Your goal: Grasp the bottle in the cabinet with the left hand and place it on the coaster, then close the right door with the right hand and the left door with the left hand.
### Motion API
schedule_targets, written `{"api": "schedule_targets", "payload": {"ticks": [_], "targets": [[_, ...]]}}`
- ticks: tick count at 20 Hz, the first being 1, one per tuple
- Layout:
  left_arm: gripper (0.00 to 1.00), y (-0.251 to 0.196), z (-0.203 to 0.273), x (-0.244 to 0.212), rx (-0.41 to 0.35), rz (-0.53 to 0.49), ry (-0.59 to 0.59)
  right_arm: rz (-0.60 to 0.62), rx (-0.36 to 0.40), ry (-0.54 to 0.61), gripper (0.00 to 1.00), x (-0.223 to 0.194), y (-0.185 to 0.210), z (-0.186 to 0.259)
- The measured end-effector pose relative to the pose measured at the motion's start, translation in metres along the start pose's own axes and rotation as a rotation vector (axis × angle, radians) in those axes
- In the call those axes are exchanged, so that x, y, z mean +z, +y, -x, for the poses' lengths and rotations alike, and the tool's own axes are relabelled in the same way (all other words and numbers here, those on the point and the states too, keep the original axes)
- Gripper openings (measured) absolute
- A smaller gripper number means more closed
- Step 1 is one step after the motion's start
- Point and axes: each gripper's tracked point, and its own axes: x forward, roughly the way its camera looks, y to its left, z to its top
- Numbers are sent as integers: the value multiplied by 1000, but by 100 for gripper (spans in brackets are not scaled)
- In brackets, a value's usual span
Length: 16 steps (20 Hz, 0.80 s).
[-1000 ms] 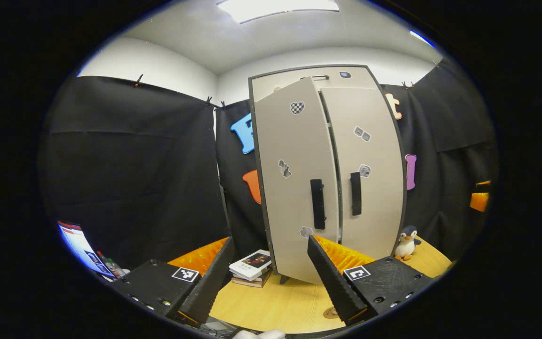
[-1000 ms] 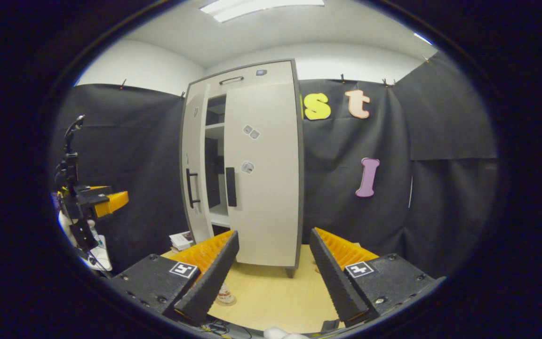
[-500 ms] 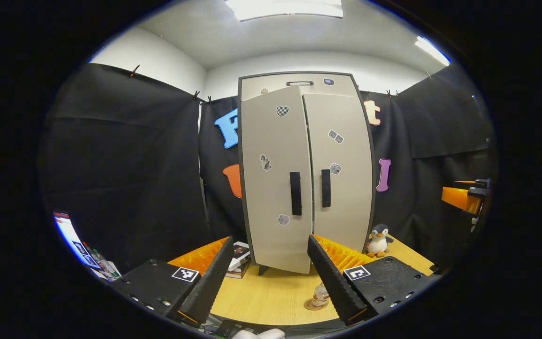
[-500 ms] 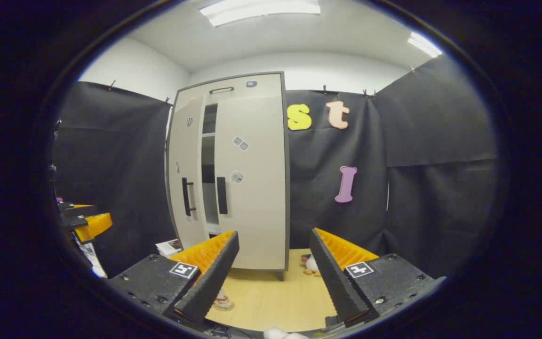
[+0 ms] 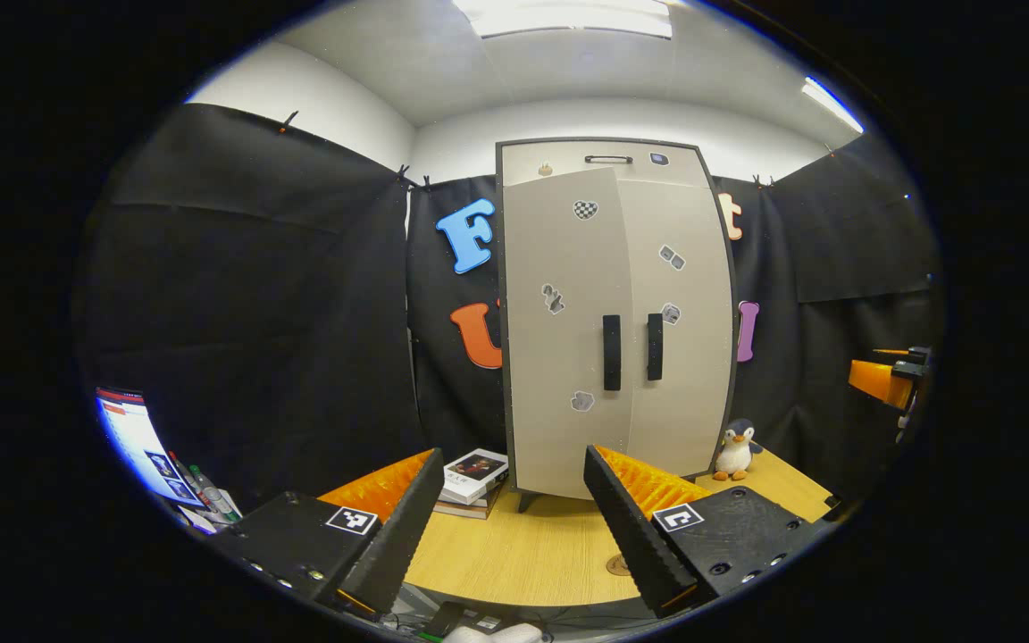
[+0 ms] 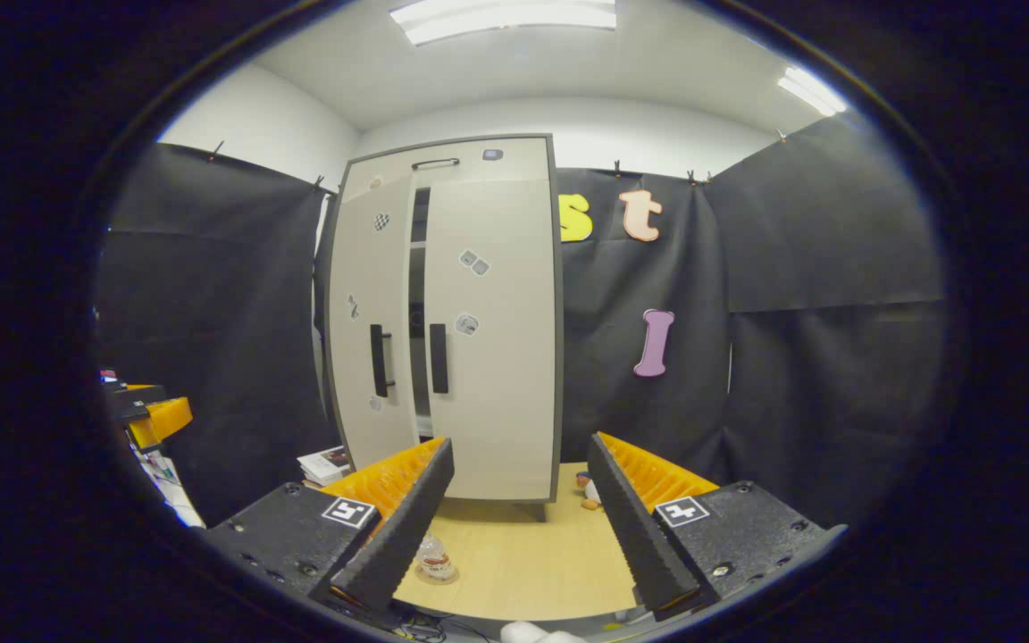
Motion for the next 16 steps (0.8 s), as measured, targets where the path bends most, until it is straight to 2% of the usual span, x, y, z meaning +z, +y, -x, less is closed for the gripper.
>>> {"api": "schedule_targets", "payload": {"ticks": [9,16], "targets": [[96,14,12,9,-18,4,-14,14,3,-13,99,4,22,13],[96,12,14,9,-36,-2,-17,13,-15,-18,99,3,20,24]]}}
